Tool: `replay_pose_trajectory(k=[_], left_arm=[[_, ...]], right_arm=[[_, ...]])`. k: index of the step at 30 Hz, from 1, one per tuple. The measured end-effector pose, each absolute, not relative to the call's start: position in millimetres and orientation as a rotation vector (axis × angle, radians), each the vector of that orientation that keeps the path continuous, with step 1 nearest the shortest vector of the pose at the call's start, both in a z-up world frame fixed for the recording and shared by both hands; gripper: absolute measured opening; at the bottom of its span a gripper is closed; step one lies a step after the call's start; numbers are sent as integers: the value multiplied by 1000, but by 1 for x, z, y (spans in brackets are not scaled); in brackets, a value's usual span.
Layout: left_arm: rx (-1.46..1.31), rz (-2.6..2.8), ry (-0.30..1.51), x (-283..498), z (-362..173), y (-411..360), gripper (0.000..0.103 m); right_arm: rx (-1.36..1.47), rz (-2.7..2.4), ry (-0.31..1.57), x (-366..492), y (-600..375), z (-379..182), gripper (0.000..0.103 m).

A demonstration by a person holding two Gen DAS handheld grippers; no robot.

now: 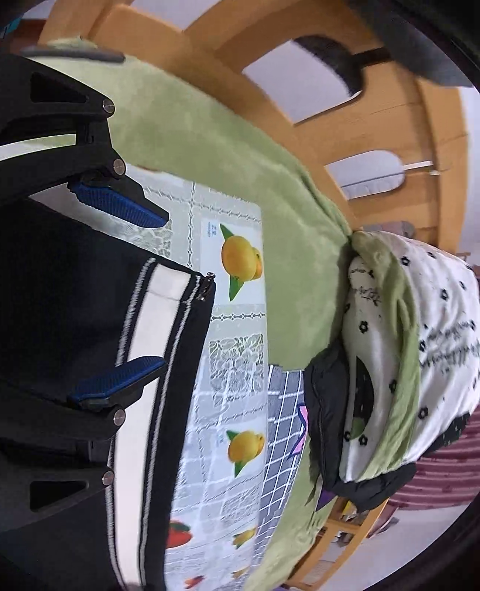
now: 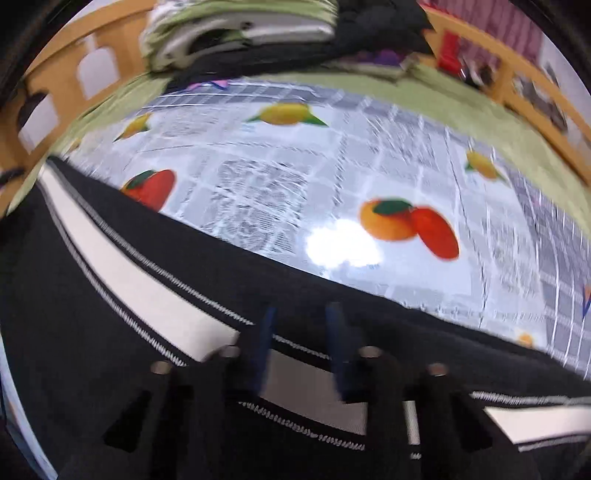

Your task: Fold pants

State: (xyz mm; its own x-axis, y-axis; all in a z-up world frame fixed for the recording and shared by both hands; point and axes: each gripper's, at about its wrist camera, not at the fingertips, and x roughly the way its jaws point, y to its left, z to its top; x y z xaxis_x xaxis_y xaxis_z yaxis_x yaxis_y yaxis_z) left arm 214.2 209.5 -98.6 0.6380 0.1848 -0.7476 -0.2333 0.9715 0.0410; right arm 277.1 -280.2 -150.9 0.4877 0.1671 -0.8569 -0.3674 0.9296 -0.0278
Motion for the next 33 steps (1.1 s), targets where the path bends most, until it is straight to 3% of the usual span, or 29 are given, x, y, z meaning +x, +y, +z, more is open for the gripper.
replay_pose_trajectory(k=[6, 8, 9, 12, 18, 20, 22, 23, 25, 27, 30, 33], left_arm=[[-124, 191, 885, 246, -123, 224, 70], [-143, 208, 901, 255, -132, 230, 48], [-160, 183, 912, 258, -135, 233, 23], [-172, 139, 883, 255, -131, 234, 19], [-229, 137, 847, 251, -130, 250, 20], [-196, 188, 916, 261, -149, 247, 26], [-163, 233, 911, 259, -148, 243, 48], [-149, 269, 905, 254, -142, 243, 55], [-156, 274, 871, 242, -131, 246, 58], [-182, 246, 853, 226, -121, 248, 59], [-193, 220, 848, 202, -113, 246, 59], [-204, 224, 849, 177, -109, 248, 59]], right_arm=[[-193, 303, 956, 269, -283, -141, 2], [-162, 297, 928, 269, -287, -135, 2], [-146, 296, 913, 271, -289, -130, 2], [-93, 296, 894, 275, -293, -123, 2], [-53, 281, 892, 285, -294, -126, 2], [-75, 264, 982, 297, -288, -151, 1], [-113, 246, 957, 295, -283, -156, 1], [-118, 245, 968, 295, -283, -152, 4], [-80, 254, 991, 290, -291, -138, 13], [-57, 225, 922, 279, -306, -123, 45], [-31, 117, 870, 270, -333, -119, 49], [1, 27, 995, 287, -347, -153, 41]])
